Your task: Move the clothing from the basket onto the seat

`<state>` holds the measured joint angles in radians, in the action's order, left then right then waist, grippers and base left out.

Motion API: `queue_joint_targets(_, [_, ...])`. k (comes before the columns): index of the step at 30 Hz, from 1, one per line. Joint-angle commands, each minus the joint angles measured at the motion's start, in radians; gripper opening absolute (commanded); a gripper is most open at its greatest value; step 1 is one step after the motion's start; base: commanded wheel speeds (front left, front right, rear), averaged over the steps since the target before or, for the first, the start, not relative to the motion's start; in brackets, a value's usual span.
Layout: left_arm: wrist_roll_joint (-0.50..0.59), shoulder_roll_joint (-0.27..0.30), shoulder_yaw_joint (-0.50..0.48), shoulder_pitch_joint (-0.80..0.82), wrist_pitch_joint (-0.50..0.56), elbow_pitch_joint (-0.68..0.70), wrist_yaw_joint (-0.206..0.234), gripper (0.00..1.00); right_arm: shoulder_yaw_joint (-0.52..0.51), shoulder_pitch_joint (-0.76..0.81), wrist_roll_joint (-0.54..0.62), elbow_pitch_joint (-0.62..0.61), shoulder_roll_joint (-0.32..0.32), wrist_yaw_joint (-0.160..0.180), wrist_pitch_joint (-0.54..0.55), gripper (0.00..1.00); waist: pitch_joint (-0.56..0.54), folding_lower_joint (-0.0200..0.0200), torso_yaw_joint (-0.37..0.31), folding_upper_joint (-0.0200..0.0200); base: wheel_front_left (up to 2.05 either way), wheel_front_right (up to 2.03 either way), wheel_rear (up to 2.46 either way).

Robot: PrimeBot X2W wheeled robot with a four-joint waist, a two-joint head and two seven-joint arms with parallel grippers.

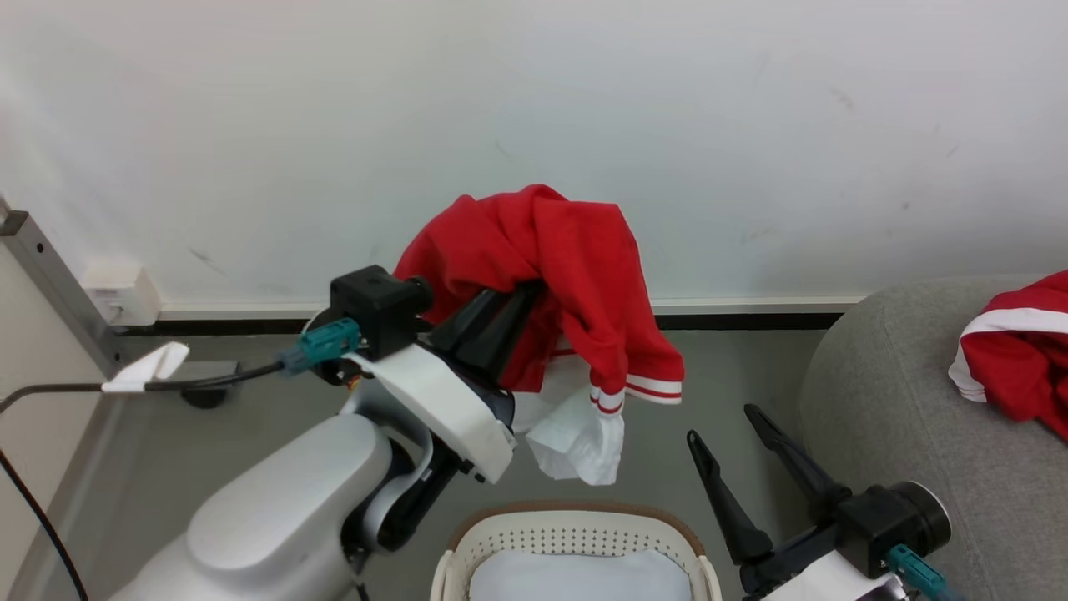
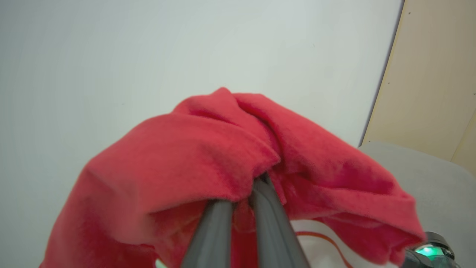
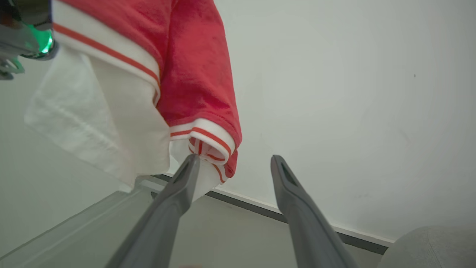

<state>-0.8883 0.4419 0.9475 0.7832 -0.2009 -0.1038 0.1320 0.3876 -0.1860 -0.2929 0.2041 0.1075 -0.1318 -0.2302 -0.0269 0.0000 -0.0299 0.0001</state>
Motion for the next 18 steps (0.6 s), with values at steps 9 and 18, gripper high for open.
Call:
queue_joint_targets(9, [0.007, -0.047, 0.060, -0.048, 0.018, 0.025, -0.007, 0.00, 0.038, -0.066, 0.146, 0.081, 0.023, 0.002, 0.012, 1.00, -0.004, 0.0000, 0.066, -0.0001, 0.00, 0.00, 0.00])
queue_joint_targets(18, [0.013, -0.099, 0.127, -0.078, 0.037, 0.028, -0.025, 0.00, 0.050, -0.109, 0.177, 0.186, 0.028, 0.002, 0.001, 1.00, -0.018, 0.0000, 0.137, -0.0001, 0.00, 0.00, 0.00])
